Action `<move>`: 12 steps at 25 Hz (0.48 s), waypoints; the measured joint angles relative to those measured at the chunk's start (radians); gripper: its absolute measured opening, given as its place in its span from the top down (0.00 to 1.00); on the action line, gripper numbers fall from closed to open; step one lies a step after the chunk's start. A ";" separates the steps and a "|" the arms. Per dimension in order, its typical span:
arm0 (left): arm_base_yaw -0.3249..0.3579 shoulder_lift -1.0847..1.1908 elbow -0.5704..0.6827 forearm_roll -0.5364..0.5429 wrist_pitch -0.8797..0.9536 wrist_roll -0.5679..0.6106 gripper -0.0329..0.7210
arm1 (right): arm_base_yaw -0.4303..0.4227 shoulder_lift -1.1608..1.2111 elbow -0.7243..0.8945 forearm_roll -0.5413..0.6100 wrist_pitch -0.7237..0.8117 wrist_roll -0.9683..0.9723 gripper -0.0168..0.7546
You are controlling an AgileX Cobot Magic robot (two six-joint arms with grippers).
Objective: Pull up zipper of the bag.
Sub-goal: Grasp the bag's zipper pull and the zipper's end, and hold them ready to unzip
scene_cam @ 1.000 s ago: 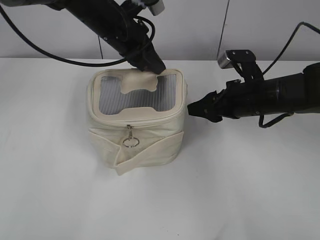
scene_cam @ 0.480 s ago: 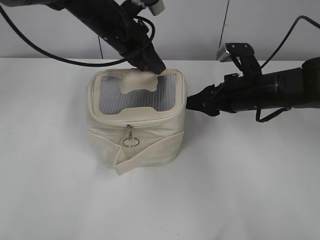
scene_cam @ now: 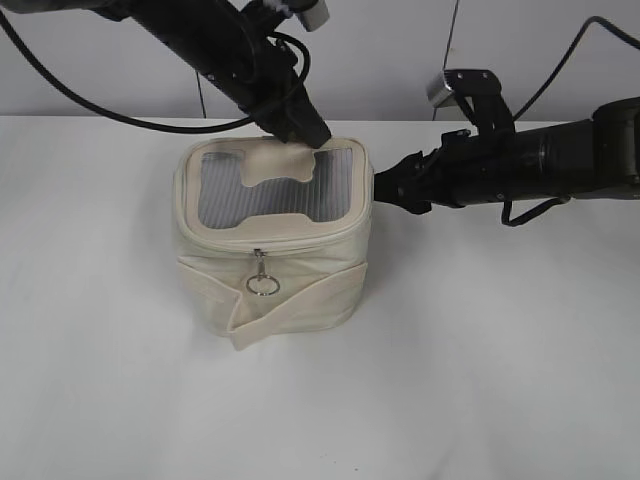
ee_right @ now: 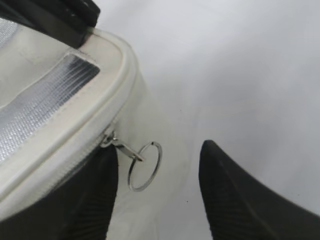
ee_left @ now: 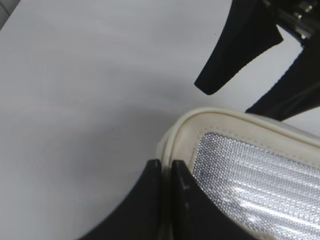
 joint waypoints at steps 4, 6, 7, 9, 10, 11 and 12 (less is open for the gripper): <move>0.000 0.000 0.000 0.003 -0.001 0.000 0.94 | 0.038 0.022 -0.006 -0.013 -0.017 0.001 0.46; 0.000 0.000 0.000 0.007 -0.003 0.000 0.94 | 0.070 0.023 -0.012 -0.011 -0.092 0.001 0.54; 0.000 0.000 0.000 0.007 -0.005 0.000 0.94 | 0.091 0.024 -0.020 -0.011 -0.138 0.001 0.64; 0.000 0.000 0.000 0.011 -0.007 0.000 0.94 | 0.121 0.026 -0.032 -0.012 -0.196 0.001 0.85; 0.000 0.000 0.000 0.011 -0.007 0.000 0.94 | 0.127 0.026 -0.033 -0.012 -0.210 0.003 0.92; 0.000 0.000 0.000 0.011 -0.008 -0.001 0.94 | 0.129 0.026 -0.034 -0.012 -0.218 0.006 0.96; 0.000 0.000 0.000 0.012 -0.009 -0.001 0.94 | 0.129 0.025 -0.034 -0.012 -0.223 0.008 0.97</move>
